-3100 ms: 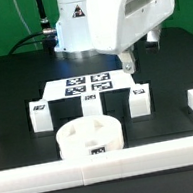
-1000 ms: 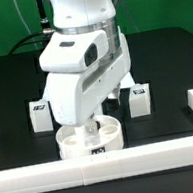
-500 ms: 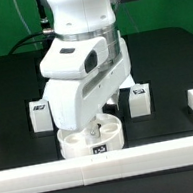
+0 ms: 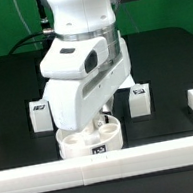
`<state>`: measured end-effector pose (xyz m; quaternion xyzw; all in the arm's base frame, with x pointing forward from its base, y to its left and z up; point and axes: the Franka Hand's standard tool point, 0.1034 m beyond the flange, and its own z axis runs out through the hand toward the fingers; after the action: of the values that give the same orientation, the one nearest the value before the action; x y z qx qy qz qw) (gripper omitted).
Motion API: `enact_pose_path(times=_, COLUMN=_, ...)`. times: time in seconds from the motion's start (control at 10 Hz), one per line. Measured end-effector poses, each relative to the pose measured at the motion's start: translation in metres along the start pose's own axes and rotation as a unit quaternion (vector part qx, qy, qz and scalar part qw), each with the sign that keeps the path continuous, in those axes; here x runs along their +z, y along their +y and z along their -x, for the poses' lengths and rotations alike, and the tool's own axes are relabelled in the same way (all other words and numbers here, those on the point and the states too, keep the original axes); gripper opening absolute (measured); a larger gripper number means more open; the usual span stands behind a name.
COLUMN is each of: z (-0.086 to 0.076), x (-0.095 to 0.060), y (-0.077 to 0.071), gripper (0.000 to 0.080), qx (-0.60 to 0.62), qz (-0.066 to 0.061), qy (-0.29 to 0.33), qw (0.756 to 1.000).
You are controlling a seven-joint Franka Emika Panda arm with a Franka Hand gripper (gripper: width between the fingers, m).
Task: Assemble stool
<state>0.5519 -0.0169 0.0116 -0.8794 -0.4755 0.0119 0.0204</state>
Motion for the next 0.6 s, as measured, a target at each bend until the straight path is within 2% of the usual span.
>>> enact_pose_path(times=0.5, z=0.0, x=0.0, y=0.0, gripper=0.0029, qx=0.0, qz=0.0, qy=0.0, qw=1.0)
enact_pose_path(times=0.6, z=-0.0047, x=-0.0004, y=-0.0023, gripper=0.0029, qx=0.0, qz=0.001, qy=-0.001, qw=1.0)
